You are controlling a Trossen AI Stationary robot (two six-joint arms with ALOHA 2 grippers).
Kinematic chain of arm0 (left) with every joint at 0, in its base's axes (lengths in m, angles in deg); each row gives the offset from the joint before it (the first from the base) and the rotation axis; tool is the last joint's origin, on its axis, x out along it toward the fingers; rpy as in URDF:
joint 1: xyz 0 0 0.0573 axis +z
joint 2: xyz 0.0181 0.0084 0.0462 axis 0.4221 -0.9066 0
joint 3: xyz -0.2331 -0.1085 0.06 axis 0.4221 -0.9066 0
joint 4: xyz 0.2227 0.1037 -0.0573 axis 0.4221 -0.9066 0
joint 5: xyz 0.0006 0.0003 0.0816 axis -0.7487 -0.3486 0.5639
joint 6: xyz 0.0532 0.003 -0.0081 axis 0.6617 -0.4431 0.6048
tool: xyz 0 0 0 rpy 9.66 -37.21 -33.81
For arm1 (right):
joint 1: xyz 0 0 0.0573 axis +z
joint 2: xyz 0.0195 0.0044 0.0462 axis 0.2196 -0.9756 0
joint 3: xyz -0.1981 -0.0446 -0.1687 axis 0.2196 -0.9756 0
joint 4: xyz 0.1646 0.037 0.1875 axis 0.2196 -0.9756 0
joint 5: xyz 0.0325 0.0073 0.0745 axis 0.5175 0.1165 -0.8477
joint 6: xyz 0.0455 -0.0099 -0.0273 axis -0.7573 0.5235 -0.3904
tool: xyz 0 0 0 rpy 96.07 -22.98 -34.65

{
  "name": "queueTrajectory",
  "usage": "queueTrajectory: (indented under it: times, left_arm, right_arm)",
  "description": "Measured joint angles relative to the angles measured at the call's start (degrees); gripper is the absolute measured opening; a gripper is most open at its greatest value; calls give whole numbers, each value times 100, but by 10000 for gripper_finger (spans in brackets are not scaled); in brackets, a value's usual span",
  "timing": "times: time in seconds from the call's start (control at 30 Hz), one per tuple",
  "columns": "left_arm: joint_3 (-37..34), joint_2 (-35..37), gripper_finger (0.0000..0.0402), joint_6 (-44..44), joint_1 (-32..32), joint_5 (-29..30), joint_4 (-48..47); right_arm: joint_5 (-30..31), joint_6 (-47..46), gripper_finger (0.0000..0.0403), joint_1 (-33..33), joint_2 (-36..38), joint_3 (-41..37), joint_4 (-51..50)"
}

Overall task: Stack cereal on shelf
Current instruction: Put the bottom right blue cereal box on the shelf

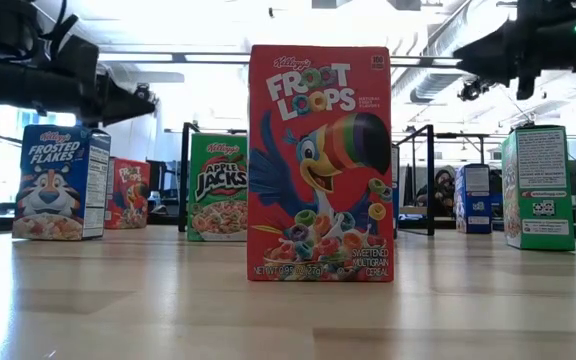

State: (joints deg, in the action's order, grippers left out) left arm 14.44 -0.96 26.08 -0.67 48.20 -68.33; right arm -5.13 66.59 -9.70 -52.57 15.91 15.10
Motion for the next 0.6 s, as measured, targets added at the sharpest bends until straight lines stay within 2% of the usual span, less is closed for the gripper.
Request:
queueTrajectory:
  times: [0.13,0.23,0.47,0.6]
  left_arm:
    - [0,-95,5,148,0,4,20]
    - [0,-106,5,226,0,6,18]
    - [0,-106,5,236,0,8,20]
    - [0,-106,5,236,0,8,18]
  right_arm:
    - [156,-295,200,0,-904,454,-178]
    - [285,-649,229,0,-1613,919,-577]
    - [118,-1677,240,6,-3254,2195,-1697]
    - [-238,-2063,240,4,-4344,2913,-2179]
